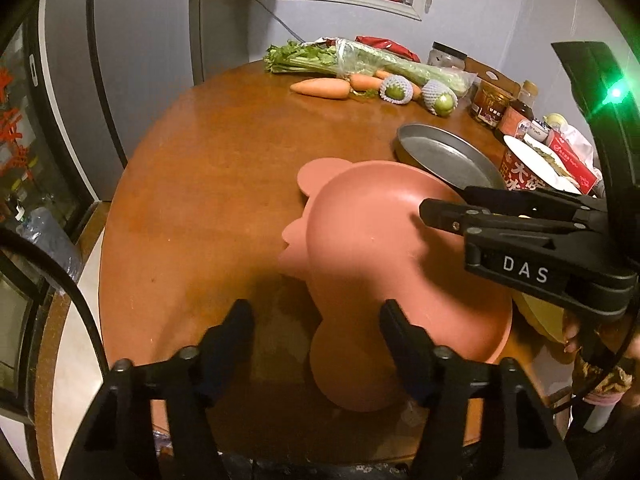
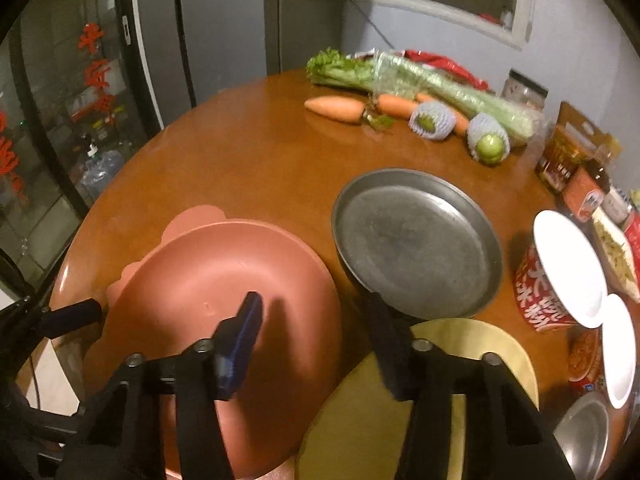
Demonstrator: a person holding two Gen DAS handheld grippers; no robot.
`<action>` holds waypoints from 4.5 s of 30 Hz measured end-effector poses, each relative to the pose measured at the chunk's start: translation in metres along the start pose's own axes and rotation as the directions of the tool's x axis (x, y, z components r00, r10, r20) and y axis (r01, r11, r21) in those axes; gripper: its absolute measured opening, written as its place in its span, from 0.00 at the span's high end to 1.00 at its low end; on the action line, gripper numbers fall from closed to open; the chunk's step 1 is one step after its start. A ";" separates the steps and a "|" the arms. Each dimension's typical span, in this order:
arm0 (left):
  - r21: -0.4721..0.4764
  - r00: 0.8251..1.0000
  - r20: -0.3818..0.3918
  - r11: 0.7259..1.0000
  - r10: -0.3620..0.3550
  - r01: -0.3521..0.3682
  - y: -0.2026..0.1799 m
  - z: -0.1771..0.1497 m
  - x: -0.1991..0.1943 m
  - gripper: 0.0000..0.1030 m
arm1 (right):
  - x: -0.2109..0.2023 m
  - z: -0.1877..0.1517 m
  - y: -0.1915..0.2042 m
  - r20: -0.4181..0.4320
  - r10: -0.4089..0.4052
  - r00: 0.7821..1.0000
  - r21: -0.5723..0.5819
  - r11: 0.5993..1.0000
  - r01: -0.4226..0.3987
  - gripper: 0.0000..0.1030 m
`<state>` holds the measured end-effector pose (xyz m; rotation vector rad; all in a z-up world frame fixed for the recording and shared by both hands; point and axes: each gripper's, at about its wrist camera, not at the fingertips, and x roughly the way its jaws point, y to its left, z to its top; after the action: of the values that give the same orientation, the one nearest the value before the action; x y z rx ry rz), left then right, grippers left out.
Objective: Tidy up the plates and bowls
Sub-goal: 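Close the left gripper on the pink plate rim and lift it, then carry the pink plate with the left gripper away from the yellow plate, then lower the pink plate onto the table and open the left gripper, then grasp the yellow shell plate rim with both grippers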
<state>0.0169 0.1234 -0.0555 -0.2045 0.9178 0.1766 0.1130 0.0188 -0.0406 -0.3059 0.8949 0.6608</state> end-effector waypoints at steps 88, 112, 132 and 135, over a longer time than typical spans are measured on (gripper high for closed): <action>0.017 0.998 0.058 0.999 0.027 -0.028 0.049 0.101 0.055 0.50 | 0.020 0.029 0.016 0.007 0.065 0.998 0.133 0.989 -0.066 0.57; 0.064 0.979 0.204 0.998 0.005 -0.019 0.001 0.079 -0.039 0.44 | -0.070 0.012 -0.008 0.160 -0.022 0.987 0.137 0.991 0.000 0.49; 0.180 0.982 0.175 0.983 -0.072 0.040 -0.084 0.049 -0.047 0.39 | -0.131 -0.038 -0.072 0.187 -0.133 0.973 0.198 0.975 0.095 0.44; 0.185 0.985 0.154 0.982 -0.075 0.045 -0.090 0.044 -0.041 0.39 | -0.133 -0.043 -0.080 0.185 -0.139 0.973 0.201 0.974 0.101 0.44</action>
<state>0.0474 0.0445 0.0121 -0.0480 0.7612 0.0517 0.0787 -0.1179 0.0386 -0.1188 0.7356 0.4796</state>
